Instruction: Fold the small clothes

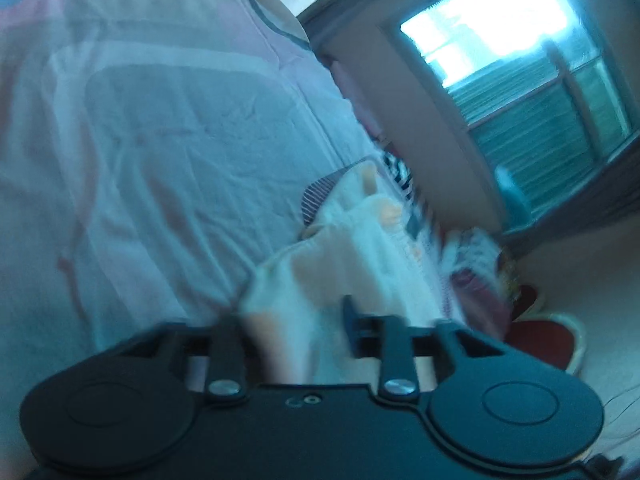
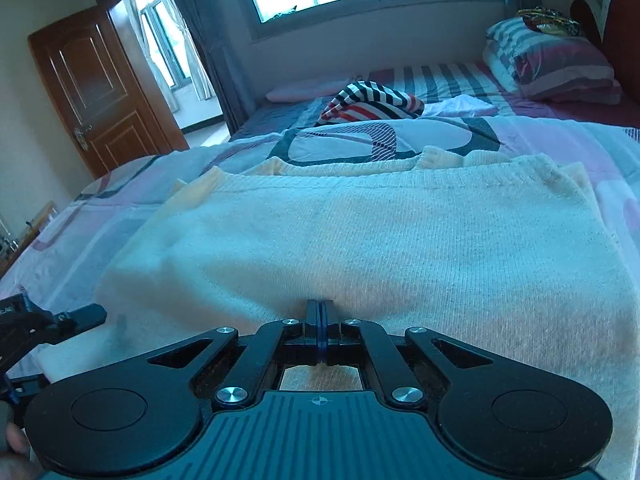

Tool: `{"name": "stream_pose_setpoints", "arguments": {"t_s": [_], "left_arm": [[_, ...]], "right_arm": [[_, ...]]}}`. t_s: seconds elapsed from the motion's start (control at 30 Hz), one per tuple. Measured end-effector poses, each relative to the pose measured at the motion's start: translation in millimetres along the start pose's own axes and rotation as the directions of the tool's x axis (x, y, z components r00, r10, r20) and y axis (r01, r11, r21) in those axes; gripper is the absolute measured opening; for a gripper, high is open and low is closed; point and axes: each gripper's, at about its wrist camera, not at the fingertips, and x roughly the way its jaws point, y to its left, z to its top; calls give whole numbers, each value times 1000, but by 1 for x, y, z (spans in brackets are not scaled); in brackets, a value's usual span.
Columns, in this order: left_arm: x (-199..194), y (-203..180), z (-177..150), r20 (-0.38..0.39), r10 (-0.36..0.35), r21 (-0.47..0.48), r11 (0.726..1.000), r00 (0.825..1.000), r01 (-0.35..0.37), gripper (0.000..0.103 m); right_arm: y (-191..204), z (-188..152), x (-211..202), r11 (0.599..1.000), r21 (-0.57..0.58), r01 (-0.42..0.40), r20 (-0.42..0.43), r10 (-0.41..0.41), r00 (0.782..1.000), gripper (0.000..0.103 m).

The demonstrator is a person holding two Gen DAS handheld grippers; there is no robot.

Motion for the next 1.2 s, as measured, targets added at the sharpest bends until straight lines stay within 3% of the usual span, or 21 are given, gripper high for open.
{"name": "stream_pose_setpoints", "arguments": {"t_s": [0.03, 0.07, 0.13, 0.27, 0.37, 0.5, 0.57, 0.6, 0.63, 0.67, 0.7, 0.77, 0.83, 0.9, 0.97, 1.07, 1.2], "left_arm": [[-2, -8, 2, 3, -3, 45, 999, 1000, 3, 5], [-8, -18, 2, 16, -51, 91, 995, 999, 50, 5], [-21, -51, -3, 26, -90, 230, 970, 996, 81, 5], [-38, -128, -34, -22, -168, 485, 860, 986, 158, 5], [-39, -174, -72, -95, -197, 601, 770, 976, 214, 5], [-24, -206, -128, -199, -163, 679, 689, 966, 256, 5], [-5, -209, -156, -279, -109, 683, 676, 954, 277, 7], [7, -209, -171, -349, -78, 674, 672, 934, 308, 16], [17, -209, -184, -408, -36, 673, 663, 912, 327, 33], [23, -208, -195, -456, 19, 679, 653, 890, 335, 40], [21, -207, -198, -457, 37, 691, 644, 889, 328, 43], [2, -205, -183, -413, -31, 702, 626, 910, 340, 49], [-18, -198, -154, -335, -110, 699, 637, 936, 325, 70], [-23, -187, -120, -210, -144, 687, 682, 967, 251, 75], [-11, -179, -92, -135, -101, 664, 729, 986, 166, 74], [23, -169, -63, -124, -17, 653, 752, 992, 95, 66], [60, -146, -52, -238, 44, 586, 803, 970, 107, 64]], "right_arm": [[-5, 0, -5, 1000, 22, -8, 10, 8, 1000, 0], [-9, 0, -10, 999, 44, -12, 23, 11, 1000, 0], [-21, -2, -23, 996, 88, -10, 51, 6, 999, 0], [-54, -5, -60, 982, 188, -3, 123, -21, 992, 0], [-83, -4, -95, 964, 264, 5, 184, -56, 981, 0], [-122, -1, -138, 934, 357, -2, 235, -88, 968, 0], [-138, 1, -154, 923, 384, -19, 244, -82, 966, 0], [-145, 1, -160, 920, 391, -29, 251, -76, 965, 0], [-151, 0, -164, 916, 398, -48, 251, -58, 966, 0], [-156, 0, -167, 910, 409, -63, 247, -43, 968, 7], [-159, -1, -168, 902, 426, -68, 238, -39, 970, 41], [-162, -4, -173, 897, 435, -79, 257, -40, 966, 77], [-159, -4, -176, 911, 397, -110, 271, -2, 963, 74], [-153, -1, -168, 914, 380, -141, 252, 45, 967, 43], [-145, 3, -156, 916, 365, -165, 228, 84, 970, 42], [-132, 12, -132, 931, 323, -169, 194, 110, 975, 42], [-124, 17, -98, 936, 328, -128, 106, 98, 990, 42]]}}
